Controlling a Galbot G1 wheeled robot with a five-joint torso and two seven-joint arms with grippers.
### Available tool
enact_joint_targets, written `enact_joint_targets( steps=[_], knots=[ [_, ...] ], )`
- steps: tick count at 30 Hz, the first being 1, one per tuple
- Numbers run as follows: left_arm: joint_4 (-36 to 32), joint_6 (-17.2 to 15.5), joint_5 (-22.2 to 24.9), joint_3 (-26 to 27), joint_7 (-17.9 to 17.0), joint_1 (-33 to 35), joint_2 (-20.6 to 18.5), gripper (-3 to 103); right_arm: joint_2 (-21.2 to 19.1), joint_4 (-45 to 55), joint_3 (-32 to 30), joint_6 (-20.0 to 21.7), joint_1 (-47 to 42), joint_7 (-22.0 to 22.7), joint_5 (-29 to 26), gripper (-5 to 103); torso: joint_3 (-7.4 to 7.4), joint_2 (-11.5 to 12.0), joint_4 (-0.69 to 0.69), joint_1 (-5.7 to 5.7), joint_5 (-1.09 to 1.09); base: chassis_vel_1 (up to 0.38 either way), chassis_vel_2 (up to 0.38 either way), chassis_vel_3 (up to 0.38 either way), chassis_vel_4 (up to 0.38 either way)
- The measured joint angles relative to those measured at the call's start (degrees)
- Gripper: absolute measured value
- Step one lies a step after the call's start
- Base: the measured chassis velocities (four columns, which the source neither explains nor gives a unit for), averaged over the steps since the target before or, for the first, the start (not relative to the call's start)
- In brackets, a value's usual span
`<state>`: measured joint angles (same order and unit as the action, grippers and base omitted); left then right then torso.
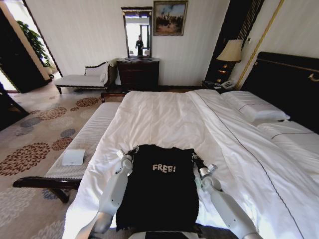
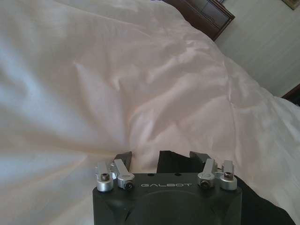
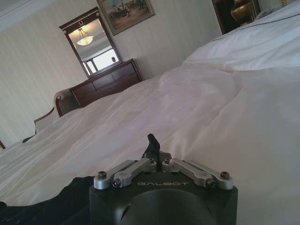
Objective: Fold the clothes on the bed.
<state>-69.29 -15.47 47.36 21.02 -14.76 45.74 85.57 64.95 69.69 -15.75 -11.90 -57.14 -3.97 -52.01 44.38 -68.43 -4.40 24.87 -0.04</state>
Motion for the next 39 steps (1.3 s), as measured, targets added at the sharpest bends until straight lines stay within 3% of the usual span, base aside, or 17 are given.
enact_joint_targets(
  steps=[4, 5, 9, 14, 16, 19, 26, 35, 39],
  knots=[
    [0.51, 0.0, 0.01, -0.05, 0.19, -0.28, 0.29, 62, 0.34, -0.41, 0.22, 0.0, 0.42, 0.0, 0.35, 0, 0.0, 0.0, 0.0, 0.0, 0.0, 0.0, 0.0, 0.0, 0.0],
    [0.52, 0.0, 0.02, -0.11, 0.25, -0.27, 0.38, 50, 0.39, -0.59, 0.26, -0.01, 0.55, 0.0, 0.43, 0, 0.0, 0.0, 0.0, 0.0, 0.0, 0.0, 0.0, 0.0, 0.0],
    [0.45, 0.0, 0.05, -0.2, 0.39, -0.12, 0.48, 45, 0.42, -0.76, 0.33, -0.01, 0.69, 0.01, 0.49, 0, 0.0, 0.0, -0.01, 0.0, 0.0, 0.0, 0.0, 0.0, 0.0],
    [-0.08, 0.05, 0.02, -0.6, 1.28, 0.51, 0.68, 18, 0.44, -1.08, 0.35, -0.01, 0.86, 0.06, 0.9, 0, 0.0, 0.0, 0.0, 0.0, 0.0, 0.0, 0.0, 0.0, 0.0],
    [-0.18, 0.09, 0.02, -0.61, 1.33, 0.55, 0.68, 18, 0.44, -1.13, 0.34, -0.01, 0.86, 0.06, 0.96, 0, 0.0, -0.01, 0.0, 0.0, 0.0, 0.0, 0.0, 0.0, 0.0],
    [-0.36, 0.29, 0.02, -0.62, 1.54, 0.54, 0.69, 3, 0.39, -1.49, 0.22, -0.01, 0.86, 0.08, 1.32, 0, 0.0, -0.01, 0.0, 0.0, 0.0, 0.0, 0.0, 0.0, 0.0],
    [-2.37, 0.46, 0.43, -0.3, 1.59, 0.43, 0.25, 2, 0.04, -0.96, -0.02, -0.15, 0.84, 0.66, 1.54, 0, 0.0, 0.0, -0.01, 0.0, 0.01, 0.0, 0.0, 0.0, 0.0],
    [-16.44, -0.48, 2.43, -0.71, 1.3, 3.5, -3.4, 2, -5.28, 10.84, -0.86, 0.2, -1.85, 2.18, 0.03, 0, -0.01, -0.01, -0.01, -0.01, 0.0, 0.0, 0.0, 0.0, 0.0],
    [-17.5, -0.64, 2.72, -0.66, 1.02, 3.76, -3.94, 2, -5.91, 12.55, -1.02, 0.24, -2.51, 2.27, 0.05, 0, -0.01, -0.01, -0.01, -0.01, 0.0, 0.0, 0.0, 0.0, 0.0]
  ],
)
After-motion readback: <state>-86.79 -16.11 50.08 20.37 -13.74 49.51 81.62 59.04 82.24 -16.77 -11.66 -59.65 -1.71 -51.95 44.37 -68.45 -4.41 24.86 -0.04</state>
